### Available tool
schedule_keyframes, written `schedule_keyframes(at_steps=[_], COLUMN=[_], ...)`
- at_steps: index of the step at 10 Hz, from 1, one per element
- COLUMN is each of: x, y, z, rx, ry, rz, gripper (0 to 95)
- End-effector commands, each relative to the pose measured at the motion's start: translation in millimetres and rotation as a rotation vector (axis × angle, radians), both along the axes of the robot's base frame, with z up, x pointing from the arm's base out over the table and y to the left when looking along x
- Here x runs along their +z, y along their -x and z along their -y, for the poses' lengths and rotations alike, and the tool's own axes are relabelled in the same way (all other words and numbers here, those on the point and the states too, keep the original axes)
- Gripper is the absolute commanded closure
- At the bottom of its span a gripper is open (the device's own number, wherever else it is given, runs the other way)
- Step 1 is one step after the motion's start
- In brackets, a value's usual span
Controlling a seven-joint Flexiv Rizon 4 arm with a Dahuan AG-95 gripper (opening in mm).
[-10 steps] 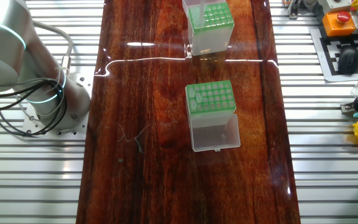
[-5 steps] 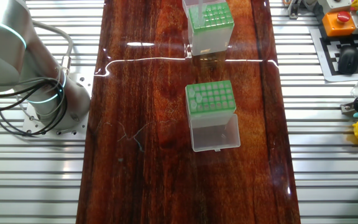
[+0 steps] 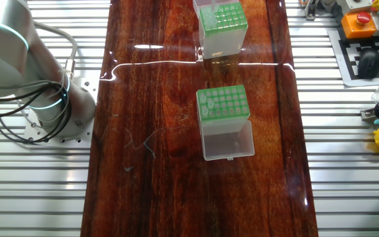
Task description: Transfer all large pipette tips from one holder to another
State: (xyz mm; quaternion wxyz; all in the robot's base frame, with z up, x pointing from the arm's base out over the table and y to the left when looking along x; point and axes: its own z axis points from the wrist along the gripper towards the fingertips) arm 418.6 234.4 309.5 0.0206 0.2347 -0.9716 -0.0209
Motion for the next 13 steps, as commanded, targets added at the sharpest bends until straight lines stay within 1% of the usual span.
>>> schedule_keyframes(at_steps=[1,2,5,8,9,13], x=[-4.7,-6.0,-6.0,-6.0,-11.5,-22.1], y=[-5.4,-5.7,-5.7,-5.7,-7.0,-8.1], z=[-16.9,-18.7,-18.7,-18.7,-15.7,-6.0], rx=[-0.079,-0.082,-0.05,-0.046,-0.037,-0.023], ry=[0.011,0.022,0.012,0.016,0.016,0.014], rz=[0.005,0.006,0.007,0.003,0.005,0.009], gripper=[95.0,95.0,95.0,95.0,95.0,95.0])
